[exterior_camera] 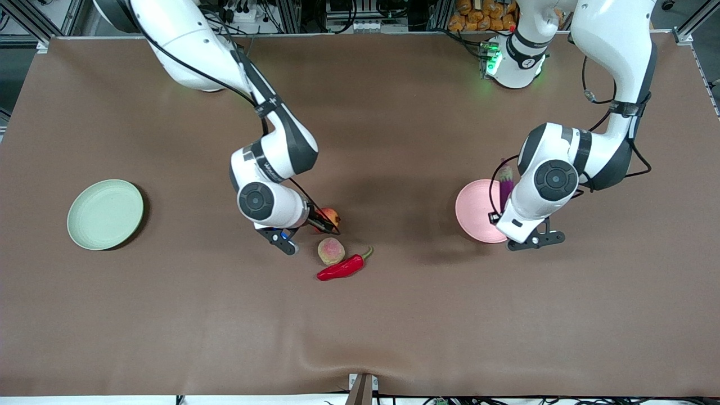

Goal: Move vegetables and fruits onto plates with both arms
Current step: 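Place the eggplant on the pink plate while the right gripper carries the apple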

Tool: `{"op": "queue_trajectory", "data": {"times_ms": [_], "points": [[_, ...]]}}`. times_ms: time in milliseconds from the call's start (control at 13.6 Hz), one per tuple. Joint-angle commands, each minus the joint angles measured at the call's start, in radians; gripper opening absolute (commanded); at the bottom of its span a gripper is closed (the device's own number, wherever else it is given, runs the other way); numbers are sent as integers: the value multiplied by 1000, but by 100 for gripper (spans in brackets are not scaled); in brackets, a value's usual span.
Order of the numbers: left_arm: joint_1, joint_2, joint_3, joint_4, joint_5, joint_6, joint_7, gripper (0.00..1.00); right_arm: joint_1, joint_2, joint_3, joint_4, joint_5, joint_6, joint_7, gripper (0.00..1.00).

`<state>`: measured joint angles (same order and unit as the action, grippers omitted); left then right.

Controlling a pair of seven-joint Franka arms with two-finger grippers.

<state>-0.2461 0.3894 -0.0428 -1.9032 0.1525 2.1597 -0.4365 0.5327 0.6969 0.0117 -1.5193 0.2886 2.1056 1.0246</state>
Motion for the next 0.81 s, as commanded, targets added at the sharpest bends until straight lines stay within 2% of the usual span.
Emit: {"op": "queue_trajectory", "data": {"times_ms": [0,73,147,220,293,367,514,587,660,734], "points": [[21,26,-9,-33,24,54,93,7,35,12,-10,-47,-3,95,32,100],[24,43,-9,-33,24,101,88,6,41,12,-12,-61,-5,105,31,100],[25,66,-11,-31,21,133,70,6,39,10,-13,-61,-6,102,28,62],[25,80,-11,-31,21,165,46,6,30,7,-13,-58,-5,93,28,14],[21,88,-9,-33,21,184,21,6,26,1,-13,-58,-5,90,25,0],[16,94,-11,-31,21,189,9,8,20,-5,-13,-58,-5,68,20,0],[13,105,-11,-33,21,207,-7,13,-26,-43,-15,-24,-5,-85,6,0],[13,106,-11,-33,21,209,-16,26,-61,-71,-15,-10,-5,-175,-12,0],[13,106,-11,-33,21,210,-18,62,-101,-106,-16,-7,-5,-265,-61,0],[13,106,-11,-33,21,210,-18,91,-149,-138,-16,-9,-5,-348,-140,0]]}}
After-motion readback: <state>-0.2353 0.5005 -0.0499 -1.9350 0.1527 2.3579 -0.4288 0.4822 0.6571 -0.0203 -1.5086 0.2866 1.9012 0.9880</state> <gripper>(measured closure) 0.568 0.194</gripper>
